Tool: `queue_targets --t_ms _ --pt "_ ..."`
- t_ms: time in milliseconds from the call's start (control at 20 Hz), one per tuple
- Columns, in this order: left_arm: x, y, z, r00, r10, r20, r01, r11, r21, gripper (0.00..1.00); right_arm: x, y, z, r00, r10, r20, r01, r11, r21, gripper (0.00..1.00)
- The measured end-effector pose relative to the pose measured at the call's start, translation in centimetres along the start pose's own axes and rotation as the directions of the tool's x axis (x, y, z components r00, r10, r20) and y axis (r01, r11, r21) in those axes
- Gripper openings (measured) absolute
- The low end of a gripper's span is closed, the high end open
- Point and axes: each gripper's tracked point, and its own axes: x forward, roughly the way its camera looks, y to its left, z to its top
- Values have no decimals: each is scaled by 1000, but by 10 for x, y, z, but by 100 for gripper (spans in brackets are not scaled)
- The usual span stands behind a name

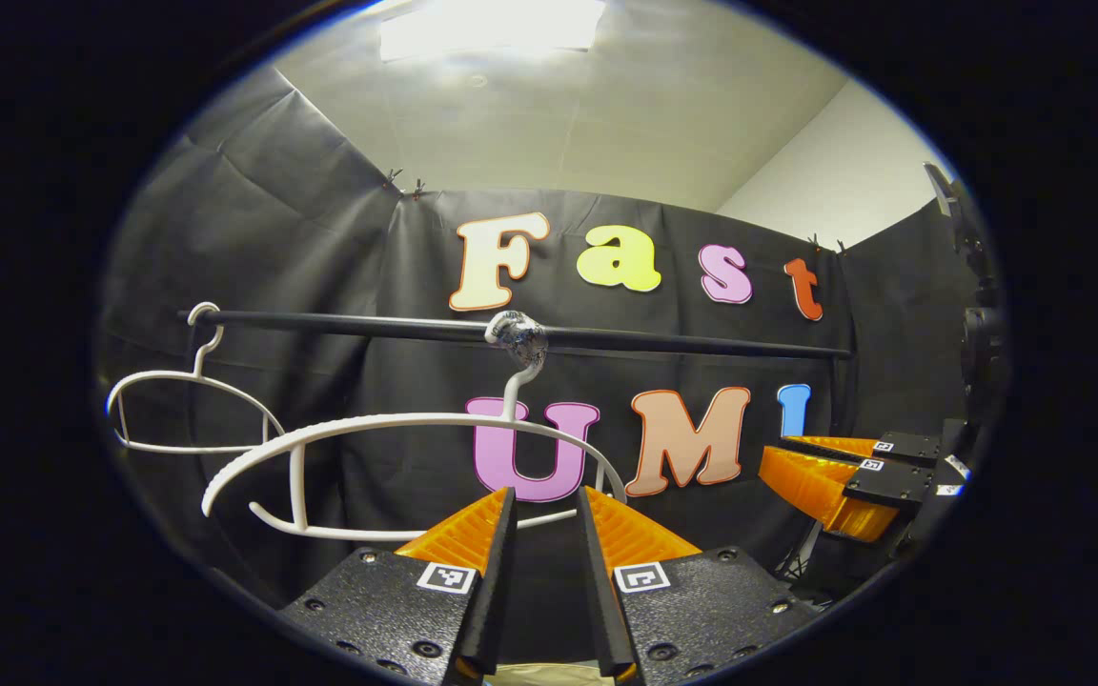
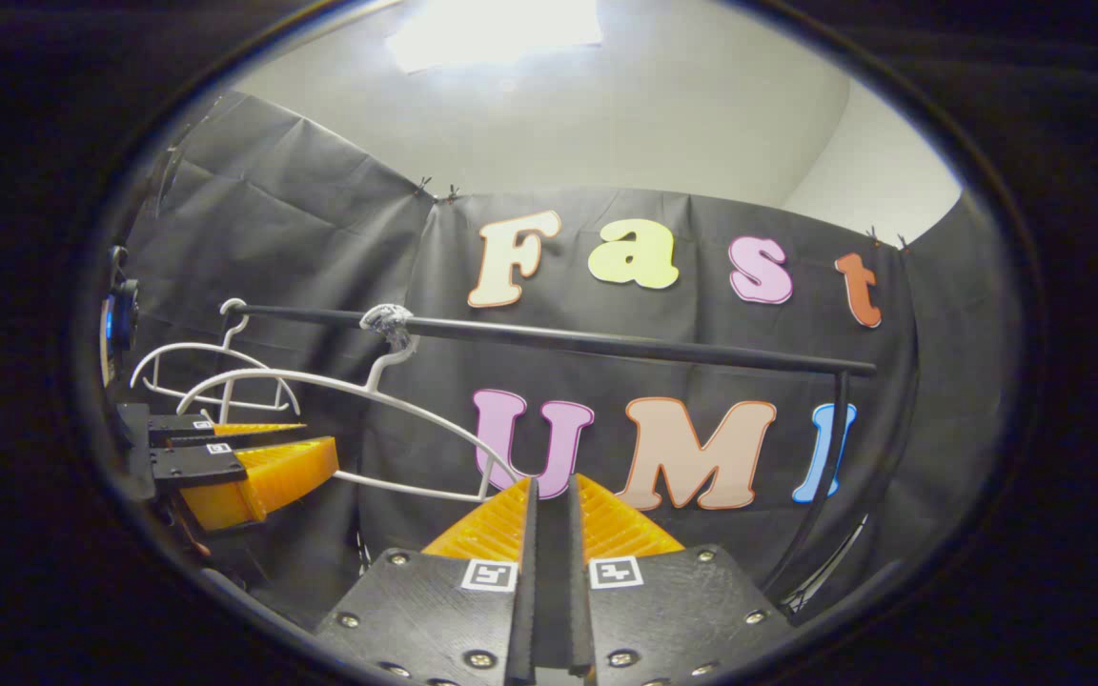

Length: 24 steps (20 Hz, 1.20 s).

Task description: Grasp the clothes on the hanger with both hands and then place them into the laundry hamper below.

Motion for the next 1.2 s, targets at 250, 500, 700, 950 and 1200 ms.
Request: queue_targets --t_ms 250,500,700,950,1200 --pt "-1 -4 -2 1000 10 3 -10 1000 5 63 -1 10 6 1000 23 15 -24 1000 13 34" --pt "-3 6 -3 999 32 3 -32 999 8 95 0 13 4 1000 21 16 -22 999 26 94" --pt "-5 5 -5 999 32 0 -32 999 16 92 0 12 5 1000 7 21 -8 1000 29 96" --pt "-6 6 -5 1000 28 1 -28 1000 12 95 1 11 1 1000 2 7 -2 999 32 96" --pt "-5 7 -5 1000 25 -3 -25 1000 17 95 0 9 -1 1000 -4 1 4 999 35 96"
